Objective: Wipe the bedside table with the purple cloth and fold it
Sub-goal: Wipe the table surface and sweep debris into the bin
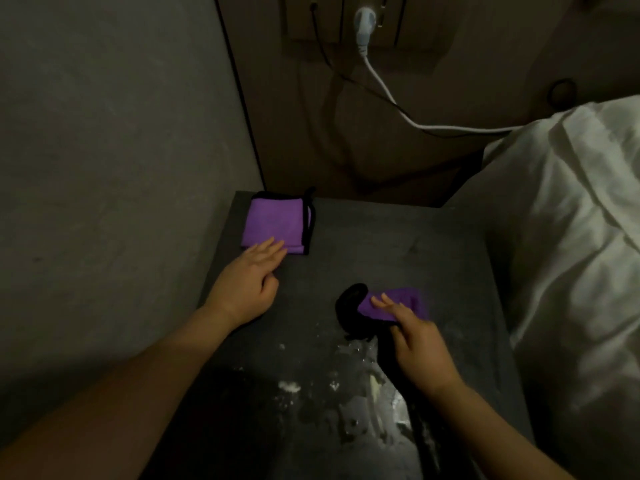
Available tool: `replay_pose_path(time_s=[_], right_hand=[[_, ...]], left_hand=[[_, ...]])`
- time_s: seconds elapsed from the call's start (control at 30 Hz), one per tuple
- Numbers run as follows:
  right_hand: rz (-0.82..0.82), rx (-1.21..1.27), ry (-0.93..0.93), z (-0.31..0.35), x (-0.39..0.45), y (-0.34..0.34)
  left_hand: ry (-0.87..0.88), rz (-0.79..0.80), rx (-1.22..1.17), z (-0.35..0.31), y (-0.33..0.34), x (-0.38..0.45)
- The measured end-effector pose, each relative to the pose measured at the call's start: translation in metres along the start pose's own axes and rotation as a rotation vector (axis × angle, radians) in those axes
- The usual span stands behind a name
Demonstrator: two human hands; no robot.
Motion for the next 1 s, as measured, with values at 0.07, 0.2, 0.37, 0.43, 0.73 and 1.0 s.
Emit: replay_pose_path(time_s=[0.07,0.2,0.37,0.43,0.73,1.0], right_hand=[[0.003,0.008,0.005,0.002,-0.006,0.004],[-0.004,0.050,0.032,0.009,-0.015,0.011],[0.029,0.042,0.048,0.020,-0.027,0.021],[0.052,0.036,0.066,0.022,-0.035,0.025],[0.073,0.052,0.169,0.029,-0.060,0.026],[-0.145,0.137,0.087,0.082,0.013,-0.003]], left_hand=[[0.019,0.041,0.017,0.005,0.008,-0.017],[-0.009,0.158,0.039,0.006,0.016,-0.031],[-0.035,0.210,-0.013,-0.003,0.009,-0.030],[-0.037,0.259,-0.028,0.000,0.006,-0.031],[-0.040,0.356,-0.130,0.006,-0.003,-0.027],[-0.037,0.337,-0.297,0.012,-0.003,-0.032]])
Point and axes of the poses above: each hand's wrist, its own x-axis towards the middle knuckle, its own y-axis out of the palm, z = x × y, the point moved 3 cm from there along x, towards the middle knuckle, and after that the axes turned 14 degrees about z, right-handed, at the moved point
